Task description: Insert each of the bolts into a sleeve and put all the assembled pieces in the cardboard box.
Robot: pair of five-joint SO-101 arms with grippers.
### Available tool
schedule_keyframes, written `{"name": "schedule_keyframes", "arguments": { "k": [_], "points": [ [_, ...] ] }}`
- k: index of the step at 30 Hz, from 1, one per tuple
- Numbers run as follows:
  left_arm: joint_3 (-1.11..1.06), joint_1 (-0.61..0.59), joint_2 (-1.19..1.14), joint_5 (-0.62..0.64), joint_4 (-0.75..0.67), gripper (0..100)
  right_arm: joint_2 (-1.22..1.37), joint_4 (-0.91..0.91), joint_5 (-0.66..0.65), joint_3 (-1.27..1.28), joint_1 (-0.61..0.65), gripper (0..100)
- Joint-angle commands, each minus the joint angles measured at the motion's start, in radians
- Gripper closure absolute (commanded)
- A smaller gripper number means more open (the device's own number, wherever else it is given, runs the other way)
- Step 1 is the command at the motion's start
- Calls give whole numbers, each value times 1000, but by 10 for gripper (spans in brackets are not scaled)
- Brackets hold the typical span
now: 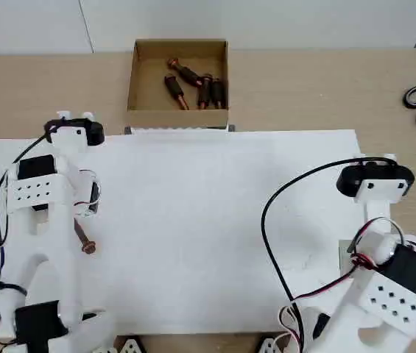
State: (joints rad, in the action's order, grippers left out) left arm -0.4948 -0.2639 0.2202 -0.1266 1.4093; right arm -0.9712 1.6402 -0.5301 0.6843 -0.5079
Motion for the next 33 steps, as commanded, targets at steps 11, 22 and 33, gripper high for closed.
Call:
{"name": "schedule_keyframes", "arguments": {
  "k": [11, 22, 33],
  "points": [
    [-56, -61, 14, 313, 28, 993, -15, -7, -3, -8, -8, 991],
    [-28, -75, 14, 342, 103, 957, -15, -7, -2, -8, -8, 991],
    [-36, -81, 6, 381, 68, 805, -15, -7, 0, -8, -8, 991]
  ]
}}
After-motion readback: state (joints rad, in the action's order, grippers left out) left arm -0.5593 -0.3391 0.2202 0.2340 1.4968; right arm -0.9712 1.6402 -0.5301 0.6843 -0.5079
